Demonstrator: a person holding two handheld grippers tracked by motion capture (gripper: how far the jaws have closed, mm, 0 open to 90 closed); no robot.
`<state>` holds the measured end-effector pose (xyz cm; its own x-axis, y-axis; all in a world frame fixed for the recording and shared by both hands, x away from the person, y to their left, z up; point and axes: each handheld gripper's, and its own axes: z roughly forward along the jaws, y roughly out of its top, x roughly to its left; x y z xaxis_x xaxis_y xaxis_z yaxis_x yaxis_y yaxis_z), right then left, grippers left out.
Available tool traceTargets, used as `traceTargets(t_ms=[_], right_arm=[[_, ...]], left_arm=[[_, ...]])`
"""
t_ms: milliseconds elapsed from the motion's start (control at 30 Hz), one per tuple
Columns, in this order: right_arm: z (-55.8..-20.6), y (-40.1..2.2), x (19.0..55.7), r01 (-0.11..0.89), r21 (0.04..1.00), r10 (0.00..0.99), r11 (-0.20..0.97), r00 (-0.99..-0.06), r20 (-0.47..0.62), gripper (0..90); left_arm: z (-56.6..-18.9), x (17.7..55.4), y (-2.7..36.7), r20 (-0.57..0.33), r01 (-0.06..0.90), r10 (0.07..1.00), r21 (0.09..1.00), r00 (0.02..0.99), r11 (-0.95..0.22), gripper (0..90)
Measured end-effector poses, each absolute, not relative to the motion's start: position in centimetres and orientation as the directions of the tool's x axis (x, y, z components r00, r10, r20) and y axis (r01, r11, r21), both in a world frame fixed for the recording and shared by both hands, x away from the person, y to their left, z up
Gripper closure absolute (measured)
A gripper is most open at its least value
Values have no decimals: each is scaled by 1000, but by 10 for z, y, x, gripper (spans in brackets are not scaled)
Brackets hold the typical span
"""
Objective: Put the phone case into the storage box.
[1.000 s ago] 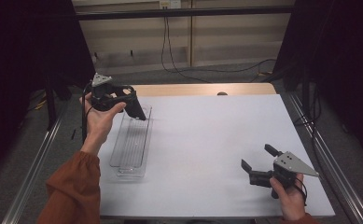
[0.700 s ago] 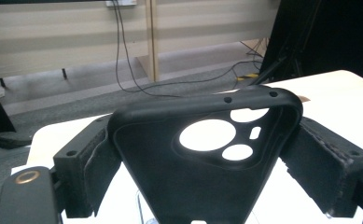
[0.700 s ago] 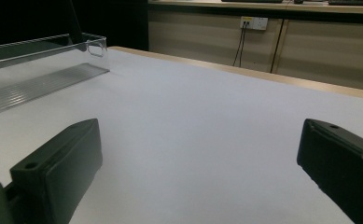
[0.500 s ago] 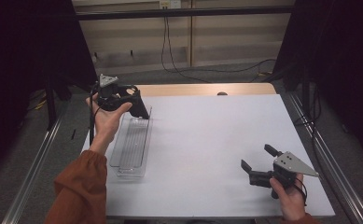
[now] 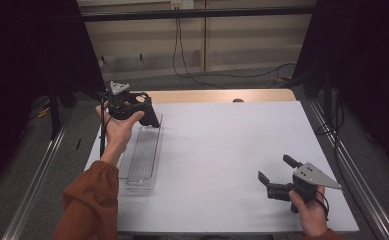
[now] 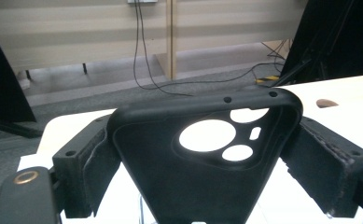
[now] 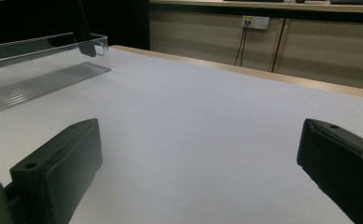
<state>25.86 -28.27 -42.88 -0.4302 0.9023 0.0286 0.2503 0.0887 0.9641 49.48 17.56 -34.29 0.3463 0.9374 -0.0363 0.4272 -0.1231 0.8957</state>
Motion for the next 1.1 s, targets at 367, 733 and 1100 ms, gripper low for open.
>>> traceTargets(t_ms=[367, 733, 1100], right_arm=[[-429, -283, 259, 252, 963, 903, 90, -430, 28, 0], [-430, -282, 259, 253, 963, 902, 89, -432, 30, 0], [-430, -283, 259, 253, 963, 901, 91, -432, 28, 0]], left_arm=[[-352, 500, 175, -34, 442, 949, 890, 313, -114, 144], [-359, 504, 171, -28, 442, 953, 890, 301, -113, 143], [-364, 507, 169, -17, 434, 953, 892, 301, -121, 142]])
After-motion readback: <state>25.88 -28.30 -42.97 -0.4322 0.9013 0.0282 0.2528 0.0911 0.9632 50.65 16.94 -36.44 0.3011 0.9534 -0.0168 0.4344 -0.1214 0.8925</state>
